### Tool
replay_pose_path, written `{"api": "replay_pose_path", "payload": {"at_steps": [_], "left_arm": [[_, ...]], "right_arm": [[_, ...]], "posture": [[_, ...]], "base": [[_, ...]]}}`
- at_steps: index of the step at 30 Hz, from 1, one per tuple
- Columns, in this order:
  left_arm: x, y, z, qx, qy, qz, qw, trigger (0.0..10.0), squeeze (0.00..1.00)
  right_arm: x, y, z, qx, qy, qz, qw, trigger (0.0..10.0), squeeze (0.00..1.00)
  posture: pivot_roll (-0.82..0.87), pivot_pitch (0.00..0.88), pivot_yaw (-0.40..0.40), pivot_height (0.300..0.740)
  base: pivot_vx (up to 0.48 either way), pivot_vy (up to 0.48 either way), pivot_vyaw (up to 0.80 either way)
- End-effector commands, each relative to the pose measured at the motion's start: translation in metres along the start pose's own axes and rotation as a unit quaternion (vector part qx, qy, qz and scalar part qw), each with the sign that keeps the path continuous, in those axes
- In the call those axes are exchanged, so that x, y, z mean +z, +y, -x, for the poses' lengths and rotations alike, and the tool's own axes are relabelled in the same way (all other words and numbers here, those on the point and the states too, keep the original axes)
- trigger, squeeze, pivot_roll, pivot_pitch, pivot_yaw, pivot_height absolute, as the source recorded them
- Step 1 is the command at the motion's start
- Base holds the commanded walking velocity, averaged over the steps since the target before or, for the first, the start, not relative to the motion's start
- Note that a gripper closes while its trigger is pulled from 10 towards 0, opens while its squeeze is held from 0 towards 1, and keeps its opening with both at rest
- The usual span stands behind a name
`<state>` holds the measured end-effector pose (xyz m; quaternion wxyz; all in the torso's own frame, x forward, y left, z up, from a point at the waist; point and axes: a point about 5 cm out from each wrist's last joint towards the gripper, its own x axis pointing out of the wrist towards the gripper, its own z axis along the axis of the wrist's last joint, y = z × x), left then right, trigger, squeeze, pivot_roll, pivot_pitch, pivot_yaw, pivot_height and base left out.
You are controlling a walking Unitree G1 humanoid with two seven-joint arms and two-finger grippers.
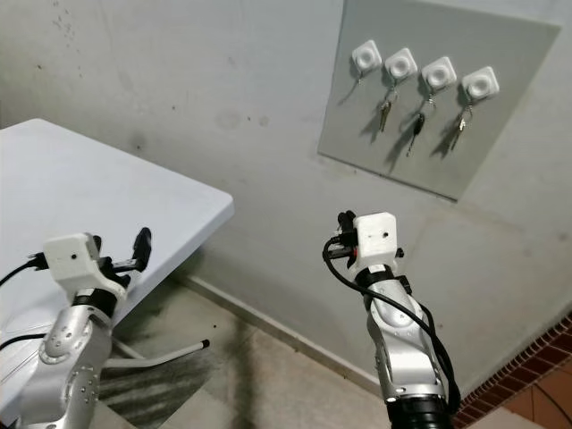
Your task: Hang keys on a hook
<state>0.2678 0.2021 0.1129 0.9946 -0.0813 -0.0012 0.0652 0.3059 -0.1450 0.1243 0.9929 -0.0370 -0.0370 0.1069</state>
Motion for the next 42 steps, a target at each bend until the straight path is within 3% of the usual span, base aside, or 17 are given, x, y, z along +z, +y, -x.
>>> {"api": "replay_pose_path", "payload": {"at_steps": [1,42], "left_arm": [[0.0043,-0.0025,-0.0014,-0.004,-0.005,0.001,1.0,10.0,0.0],[0.0076,-0.0057,-0.0004,-0.01,-0.013,0.004,1.0,10.0,0.0]], "right_arm": [[0.0054,-0.0032,-0.0009,-0.004,-0.01,0.003,1.0,10.0,0.0],[0.0037,-0.0005,-0.0001,0.006,-0.006,0.001,1.0,10.0,0.0]], "posture": [[-0.03,0.0,-0.044,0.74],[-0.03,0.0,-0.043,0.74]], "base": [[0.326,0.0,0.0],[0.32,0.0,0.0]]}}
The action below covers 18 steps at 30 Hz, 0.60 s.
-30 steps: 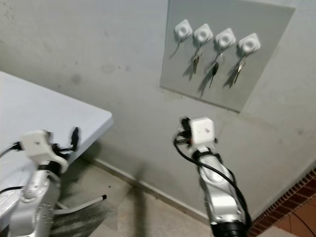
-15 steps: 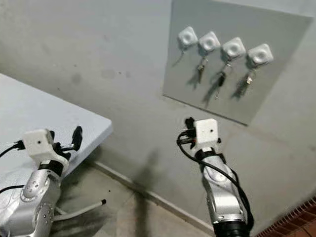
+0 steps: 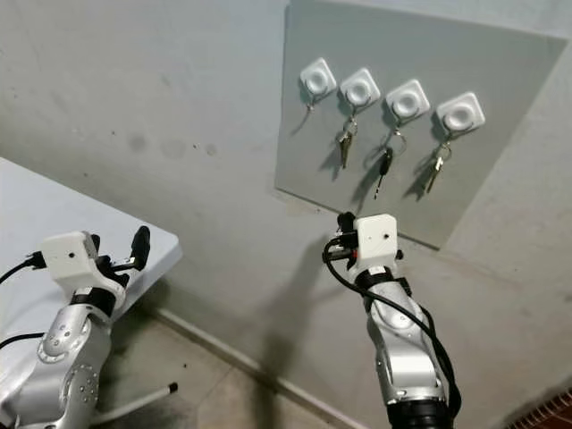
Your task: Hang keys on a hook
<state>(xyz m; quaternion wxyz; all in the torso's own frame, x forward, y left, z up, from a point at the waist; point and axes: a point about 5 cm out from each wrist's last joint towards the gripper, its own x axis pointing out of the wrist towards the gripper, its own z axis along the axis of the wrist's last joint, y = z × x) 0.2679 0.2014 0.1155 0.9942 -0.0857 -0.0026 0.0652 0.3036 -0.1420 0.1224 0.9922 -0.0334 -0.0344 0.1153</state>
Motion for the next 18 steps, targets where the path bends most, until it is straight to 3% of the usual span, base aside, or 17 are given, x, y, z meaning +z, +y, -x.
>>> {"api": "replay_pose_path", "payload": {"at_steps": [1,5,9,12,18], "left_arm": [[0.005,-0.006,0.0,-0.009,-0.014,0.0,1.0,10.0,0.0],[0.006,-0.014,0.0,-0.031,-0.016,-0.007,0.999,10.0,0.0],[0.008,-0.031,0.002,-0.089,-0.021,-0.031,0.995,10.0,0.0],[0.01,-0.047,0.002,-0.134,-0.027,-0.048,0.989,10.0,0.0],[0.011,-0.064,0.006,-0.187,-0.03,-0.057,0.98,10.0,0.0]], "right_arm": [[0.005,-0.004,-0.002,0.0,-0.008,0.005,1.0,10.0,0.0],[0.006,-0.003,-0.002,0.018,-0.008,0.004,1.0,10.0,0.0],[0.008,-0.001,-0.004,0.032,-0.012,0.001,0.999,10.0,0.0],[0.011,0.005,-0.006,0.05,-0.017,0.0,0.999,10.0,0.0],[0.017,0.012,-0.009,0.082,-0.026,-0.002,0.996,10.0,0.0]], "posture": [[-0.03,0.0,-0.042,0.74],[-0.03,0.0,-0.044,0.74],[-0.03,0.0,-0.048,0.74],[-0.02,0.0,-0.053,0.74],[-0.02,0.0,-0.053,0.74]], "base": [[0.0,0.0,0.0],[0.0,0.0,0.0],[0.0,0.0,0.0],[0.0,0.0,0.0],[0.0,0.0,0.0]]}}
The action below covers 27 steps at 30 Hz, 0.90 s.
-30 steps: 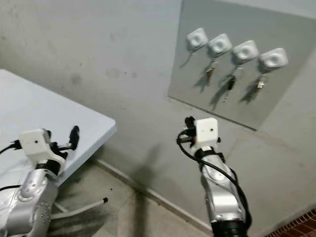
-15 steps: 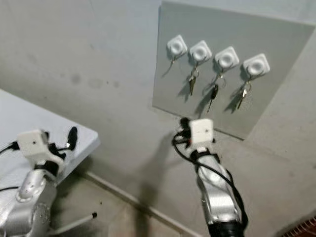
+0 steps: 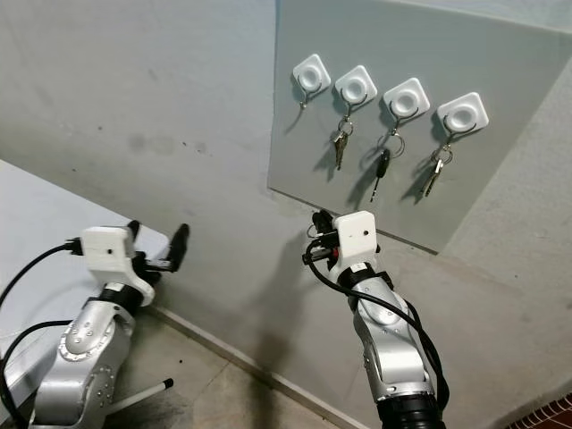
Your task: Hang keys on a hook
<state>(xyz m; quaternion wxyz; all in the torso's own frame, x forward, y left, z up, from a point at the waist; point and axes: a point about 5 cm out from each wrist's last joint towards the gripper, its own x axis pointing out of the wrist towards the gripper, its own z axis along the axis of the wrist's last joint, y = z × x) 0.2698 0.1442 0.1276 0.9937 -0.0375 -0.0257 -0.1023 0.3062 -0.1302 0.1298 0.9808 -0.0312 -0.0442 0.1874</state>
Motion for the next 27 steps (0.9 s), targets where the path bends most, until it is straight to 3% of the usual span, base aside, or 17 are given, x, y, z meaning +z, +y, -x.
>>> {"api": "replay_pose_path", "payload": {"at_steps": [1,5,14,16,27], "left_arm": [[0.011,-0.009,-0.003,-0.03,-0.018,-0.016,0.999,10.0,0.0],[0.018,-0.019,-0.012,-0.066,-0.032,-0.023,0.997,10.0,0.0],[0.03,-0.021,-0.021,-0.079,-0.048,-0.02,0.996,10.0,0.0],[0.043,-0.027,-0.028,-0.093,-0.058,-0.027,0.994,10.0,0.0],[0.061,-0.033,-0.033,-0.102,-0.078,-0.013,0.992,10.0,0.0]], "right_arm": [[0.014,0.004,-0.006,0.027,-0.021,-0.006,0.999,10.0,0.0],[0.027,0.012,-0.011,0.066,-0.038,-0.022,0.997,10.0,0.0],[0.038,0.018,-0.016,0.1,-0.053,-0.015,0.994,10.0,0.0],[0.061,0.02,-0.032,0.119,-0.089,-0.017,0.989,10.0,0.0],[0.087,0.019,-0.051,0.147,-0.133,-0.016,0.98,10.0,0.0]], "posture": [[-0.03,0.0,-0.052,0.74],[-0.02,0.0,-0.06,0.74],[-0.02,0.0,-0.059,0.74],[-0.04,0.0,-0.051,0.74],[-0.03,0.0,-0.053,0.74]], "base": [[0.0,0.0,0.0],[0.0,0.0,0.0],[0.0,0.0,0.0],[0.0,0.0,0.0],[0.0,0.0,0.0]]}}
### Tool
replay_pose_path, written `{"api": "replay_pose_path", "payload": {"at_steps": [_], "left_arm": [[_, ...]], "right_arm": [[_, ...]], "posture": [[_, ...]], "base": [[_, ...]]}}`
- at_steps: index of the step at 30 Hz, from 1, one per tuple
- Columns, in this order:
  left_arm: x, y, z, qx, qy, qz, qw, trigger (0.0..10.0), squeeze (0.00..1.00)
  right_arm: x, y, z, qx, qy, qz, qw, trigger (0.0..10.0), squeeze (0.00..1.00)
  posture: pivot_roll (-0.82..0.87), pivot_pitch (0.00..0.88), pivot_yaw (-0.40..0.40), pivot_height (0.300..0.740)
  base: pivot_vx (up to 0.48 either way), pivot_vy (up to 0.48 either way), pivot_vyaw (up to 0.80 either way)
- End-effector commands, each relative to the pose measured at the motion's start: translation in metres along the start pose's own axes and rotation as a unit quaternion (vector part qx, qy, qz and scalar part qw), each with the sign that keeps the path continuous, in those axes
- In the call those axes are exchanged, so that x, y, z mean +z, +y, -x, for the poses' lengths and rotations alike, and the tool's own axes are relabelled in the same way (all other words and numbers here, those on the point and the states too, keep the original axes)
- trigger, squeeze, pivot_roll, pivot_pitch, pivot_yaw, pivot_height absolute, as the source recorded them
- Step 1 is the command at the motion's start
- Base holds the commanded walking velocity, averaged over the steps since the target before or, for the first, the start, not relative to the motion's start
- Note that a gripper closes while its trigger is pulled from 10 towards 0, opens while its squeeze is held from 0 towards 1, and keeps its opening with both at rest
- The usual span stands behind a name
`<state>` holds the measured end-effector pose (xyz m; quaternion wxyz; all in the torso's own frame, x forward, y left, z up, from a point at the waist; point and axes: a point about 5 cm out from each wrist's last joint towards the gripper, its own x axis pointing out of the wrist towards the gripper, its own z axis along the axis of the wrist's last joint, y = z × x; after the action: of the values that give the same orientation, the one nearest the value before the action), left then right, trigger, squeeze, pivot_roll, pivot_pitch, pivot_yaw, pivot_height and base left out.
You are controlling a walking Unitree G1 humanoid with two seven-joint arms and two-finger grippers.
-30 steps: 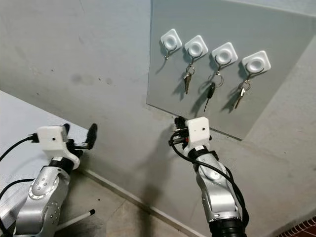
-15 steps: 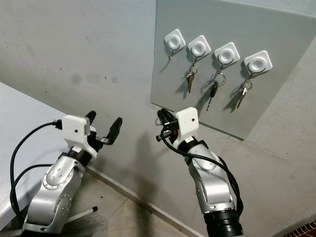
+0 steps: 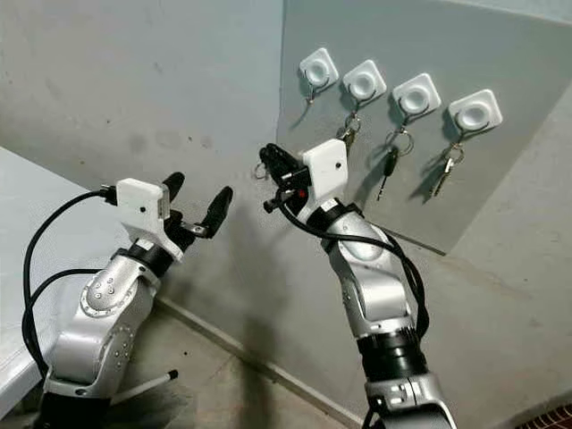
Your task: Hang keys on a hook
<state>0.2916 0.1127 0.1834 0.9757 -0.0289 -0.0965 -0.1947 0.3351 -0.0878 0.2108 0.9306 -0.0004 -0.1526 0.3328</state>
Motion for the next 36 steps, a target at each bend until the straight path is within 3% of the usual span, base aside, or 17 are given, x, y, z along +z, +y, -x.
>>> {"api": "replay_pose_path", "payload": {"at_steps": [1,4,17,26,36], "left_arm": [[0.009,-0.002,-0.004,-0.005,-0.01,0.001,1.0,10.0,0.0],[0.012,-0.006,-0.004,-0.015,-0.01,0.001,1.0,10.0,0.0],[0.018,-0.016,-0.001,-0.039,-0.007,0.003,0.999,10.0,0.0],[0.019,-0.018,-0.001,-0.039,-0.005,0.006,0.999,10.0,0.0],[0.018,-0.021,-0.002,-0.039,-0.004,0.022,0.999,10.0,0.0]], "right_arm": [[0.009,-0.005,-0.005,0.002,-0.016,0.0,1.0,10.0,0.0],[0.018,-0.013,-0.016,0.009,-0.03,0.006,0.999,10.0,0.0],[0.043,-0.036,-0.032,0.015,-0.072,0.011,0.997,10.0,0.0],[0.049,-0.043,-0.033,0.006,-0.088,0.01,0.996,10.0,0.0],[0.067,-0.061,-0.024,-0.016,-0.125,0.015,0.992,10.0,0.0]], "posture": [[-0.03,0.0,-0.053,0.74],[-0.03,0.0,-0.054,0.74],[-0.03,0.0,-0.055,0.74],[-0.03,0.002,-0.056,0.74],[-0.04,0.0,-0.048,0.74]], "base": [[0.0,0.0,0.0],[0.0,0.0,0.0],[0.0,0.0,0.0],[0.0,0.0,0.0],[0.0,0.0,0.0]]}}
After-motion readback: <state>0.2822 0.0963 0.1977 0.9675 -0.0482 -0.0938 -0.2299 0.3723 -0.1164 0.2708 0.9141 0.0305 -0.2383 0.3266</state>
